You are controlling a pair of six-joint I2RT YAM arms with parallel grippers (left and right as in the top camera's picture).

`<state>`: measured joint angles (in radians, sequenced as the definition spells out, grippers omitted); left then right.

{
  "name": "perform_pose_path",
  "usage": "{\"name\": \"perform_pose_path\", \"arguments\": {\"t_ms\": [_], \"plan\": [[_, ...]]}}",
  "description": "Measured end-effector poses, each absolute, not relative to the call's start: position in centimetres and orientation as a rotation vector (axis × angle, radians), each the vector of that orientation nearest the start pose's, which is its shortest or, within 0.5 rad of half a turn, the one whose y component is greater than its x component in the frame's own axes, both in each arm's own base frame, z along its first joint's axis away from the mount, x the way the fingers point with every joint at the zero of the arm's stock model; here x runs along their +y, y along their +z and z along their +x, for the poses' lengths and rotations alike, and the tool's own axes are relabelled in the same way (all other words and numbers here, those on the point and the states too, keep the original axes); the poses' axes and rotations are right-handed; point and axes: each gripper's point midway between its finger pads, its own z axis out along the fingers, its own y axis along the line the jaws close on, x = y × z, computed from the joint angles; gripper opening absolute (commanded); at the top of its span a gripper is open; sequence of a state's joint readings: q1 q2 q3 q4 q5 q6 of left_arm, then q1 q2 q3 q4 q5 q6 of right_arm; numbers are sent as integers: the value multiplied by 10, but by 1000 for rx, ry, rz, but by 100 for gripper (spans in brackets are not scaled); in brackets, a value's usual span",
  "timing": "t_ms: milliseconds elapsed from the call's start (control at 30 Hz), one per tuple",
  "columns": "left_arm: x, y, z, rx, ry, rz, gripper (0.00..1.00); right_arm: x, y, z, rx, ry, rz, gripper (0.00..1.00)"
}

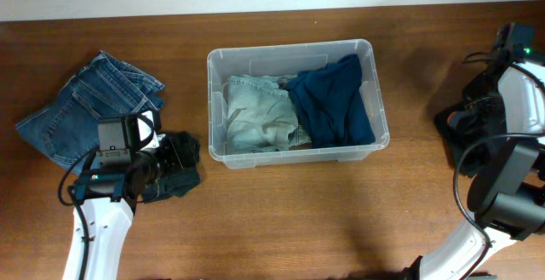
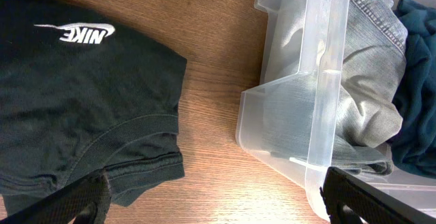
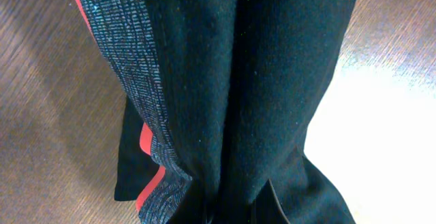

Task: Pack container

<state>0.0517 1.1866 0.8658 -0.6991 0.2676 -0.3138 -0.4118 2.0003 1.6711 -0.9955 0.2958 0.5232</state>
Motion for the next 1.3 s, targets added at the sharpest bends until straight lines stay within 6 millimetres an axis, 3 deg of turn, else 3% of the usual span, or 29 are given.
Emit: {"name": "perform_pose_path", "arguments": {"t_ms": [233, 533, 633, 1033, 1300], "plan": [[-30, 134, 300, 2570, -442, -374, 99, -231, 96, 357, 2568, -427, 1410, 4], [-30, 134, 300, 2570, -442, -374, 99, -279, 94, 293, 2529, -459, 1683, 4], [-30, 134, 300, 2570, -442, -374, 99, -290, 94, 281, 2505, -468, 1738, 4], [-30, 134, 300, 2570, -442, -374, 99, -289, 96, 291, 2499, -509, 1686, 4], [-30, 134, 300, 2571, -442, -375, 100, -283, 98, 324, 2452, -456, 1594, 4]]}}
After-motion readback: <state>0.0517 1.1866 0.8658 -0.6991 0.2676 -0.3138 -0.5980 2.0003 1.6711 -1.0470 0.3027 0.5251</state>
